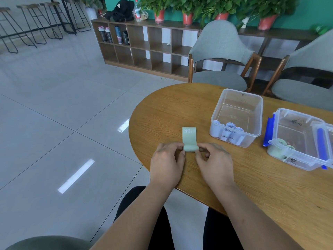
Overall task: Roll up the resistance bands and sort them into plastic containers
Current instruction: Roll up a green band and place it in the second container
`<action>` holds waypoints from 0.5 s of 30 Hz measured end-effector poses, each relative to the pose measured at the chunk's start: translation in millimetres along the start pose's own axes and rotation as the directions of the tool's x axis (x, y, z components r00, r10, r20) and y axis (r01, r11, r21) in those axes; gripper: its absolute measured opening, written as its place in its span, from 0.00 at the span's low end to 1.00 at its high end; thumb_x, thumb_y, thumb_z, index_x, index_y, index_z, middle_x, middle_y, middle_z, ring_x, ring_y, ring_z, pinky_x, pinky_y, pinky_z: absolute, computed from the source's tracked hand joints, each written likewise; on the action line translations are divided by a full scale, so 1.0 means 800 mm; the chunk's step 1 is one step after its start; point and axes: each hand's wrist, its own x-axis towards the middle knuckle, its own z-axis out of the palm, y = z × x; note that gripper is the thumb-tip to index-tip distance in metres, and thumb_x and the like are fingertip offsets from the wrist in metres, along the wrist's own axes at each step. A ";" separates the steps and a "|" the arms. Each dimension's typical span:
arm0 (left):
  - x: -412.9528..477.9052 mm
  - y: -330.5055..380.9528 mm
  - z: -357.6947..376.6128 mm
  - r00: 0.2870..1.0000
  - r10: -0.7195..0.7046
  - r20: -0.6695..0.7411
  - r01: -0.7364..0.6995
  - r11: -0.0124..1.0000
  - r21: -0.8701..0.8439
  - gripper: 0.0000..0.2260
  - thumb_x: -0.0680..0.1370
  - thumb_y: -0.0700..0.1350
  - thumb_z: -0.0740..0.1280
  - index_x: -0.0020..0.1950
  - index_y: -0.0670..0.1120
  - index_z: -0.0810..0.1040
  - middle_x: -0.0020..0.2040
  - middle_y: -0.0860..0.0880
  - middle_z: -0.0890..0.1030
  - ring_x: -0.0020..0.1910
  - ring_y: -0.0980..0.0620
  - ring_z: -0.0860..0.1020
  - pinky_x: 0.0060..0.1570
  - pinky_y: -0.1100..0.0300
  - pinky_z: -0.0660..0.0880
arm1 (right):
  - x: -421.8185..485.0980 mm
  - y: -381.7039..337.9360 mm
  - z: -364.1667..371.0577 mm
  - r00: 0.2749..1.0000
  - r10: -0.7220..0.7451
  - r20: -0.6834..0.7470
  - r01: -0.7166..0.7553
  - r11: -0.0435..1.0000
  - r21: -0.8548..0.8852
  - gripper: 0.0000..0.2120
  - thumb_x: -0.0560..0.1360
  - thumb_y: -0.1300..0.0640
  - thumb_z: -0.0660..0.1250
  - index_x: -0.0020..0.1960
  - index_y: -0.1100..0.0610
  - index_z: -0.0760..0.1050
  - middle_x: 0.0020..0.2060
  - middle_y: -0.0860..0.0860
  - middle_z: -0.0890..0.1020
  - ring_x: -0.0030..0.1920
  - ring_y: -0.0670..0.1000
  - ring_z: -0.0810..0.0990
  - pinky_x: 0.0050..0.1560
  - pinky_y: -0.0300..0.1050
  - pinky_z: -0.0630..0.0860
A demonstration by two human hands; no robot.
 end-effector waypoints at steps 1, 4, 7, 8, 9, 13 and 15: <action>0.000 0.000 0.000 1.000 -0.001 0.002 0.001 1.000 -0.001 0.10 0.80 0.48 0.72 0.61 0.57 0.83 0.52 0.64 0.84 0.50 0.61 0.75 0.46 0.65 0.75 | 0.000 0.000 0.000 1.000 -0.002 0.002 0.002 1.000 0.003 0.11 0.77 0.55 0.74 0.58 0.48 0.85 0.46 0.41 0.84 0.47 0.45 0.79 0.49 0.46 0.80; -0.001 0.001 -0.001 1.000 -0.002 0.000 0.002 1.000 -0.008 0.11 0.80 0.48 0.73 0.62 0.57 0.84 0.52 0.64 0.84 0.50 0.61 0.75 0.46 0.71 0.71 | 0.001 0.000 -0.002 1.000 0.000 0.008 -0.001 1.000 0.019 0.13 0.77 0.55 0.74 0.60 0.47 0.84 0.46 0.40 0.85 0.45 0.43 0.77 0.49 0.42 0.77; -0.001 0.001 -0.002 1.000 0.001 -0.011 -0.001 1.000 -0.018 0.12 0.79 0.47 0.73 0.62 0.56 0.84 0.51 0.64 0.84 0.49 0.62 0.75 0.45 0.74 0.68 | 0.000 -0.002 -0.006 1.000 0.019 0.011 -0.020 0.997 0.075 0.14 0.77 0.54 0.74 0.61 0.45 0.83 0.44 0.38 0.84 0.45 0.41 0.77 0.49 0.40 0.76; -0.001 0.001 -0.002 1.000 -0.001 -0.014 0.001 1.000 -0.023 0.12 0.79 0.47 0.73 0.62 0.56 0.84 0.51 0.64 0.84 0.49 0.62 0.75 0.45 0.75 0.68 | 0.000 -0.002 -0.007 1.000 0.020 0.008 -0.020 0.996 0.087 0.12 0.77 0.54 0.74 0.60 0.44 0.83 0.43 0.37 0.84 0.44 0.40 0.77 0.48 0.38 0.75; -0.001 0.001 -0.002 1.000 -0.005 -0.017 0.005 1.000 -0.027 0.11 0.79 0.47 0.73 0.62 0.56 0.84 0.50 0.64 0.84 0.49 0.62 0.75 0.45 0.75 0.69 | 0.000 -0.002 -0.007 1.000 0.017 0.004 -0.018 0.996 0.089 0.11 0.77 0.54 0.74 0.58 0.45 0.83 0.43 0.37 0.84 0.44 0.39 0.77 0.47 0.36 0.74; 0.000 0.001 0.000 1.000 -0.021 -0.019 0.021 0.999 -0.026 0.09 0.80 0.48 0.72 0.60 0.56 0.84 0.49 0.64 0.84 0.48 0.62 0.74 0.44 0.74 0.68 | 0.000 -0.001 -0.005 1.000 0.013 -0.020 -0.012 0.997 0.076 0.06 0.77 0.55 0.74 0.53 0.46 0.84 0.42 0.38 0.84 0.42 0.40 0.76 0.46 0.35 0.73; 0.000 0.001 0.000 1.000 -0.013 -0.018 0.013 1.000 -0.019 0.09 0.80 0.49 0.72 0.60 0.56 0.83 0.49 0.64 0.83 0.49 0.62 0.74 0.44 0.73 0.68 | 0.000 0.000 -0.003 0.999 0.008 -0.031 -0.007 0.999 0.050 0.06 0.77 0.55 0.74 0.53 0.47 0.85 0.43 0.39 0.83 0.43 0.42 0.77 0.47 0.42 0.77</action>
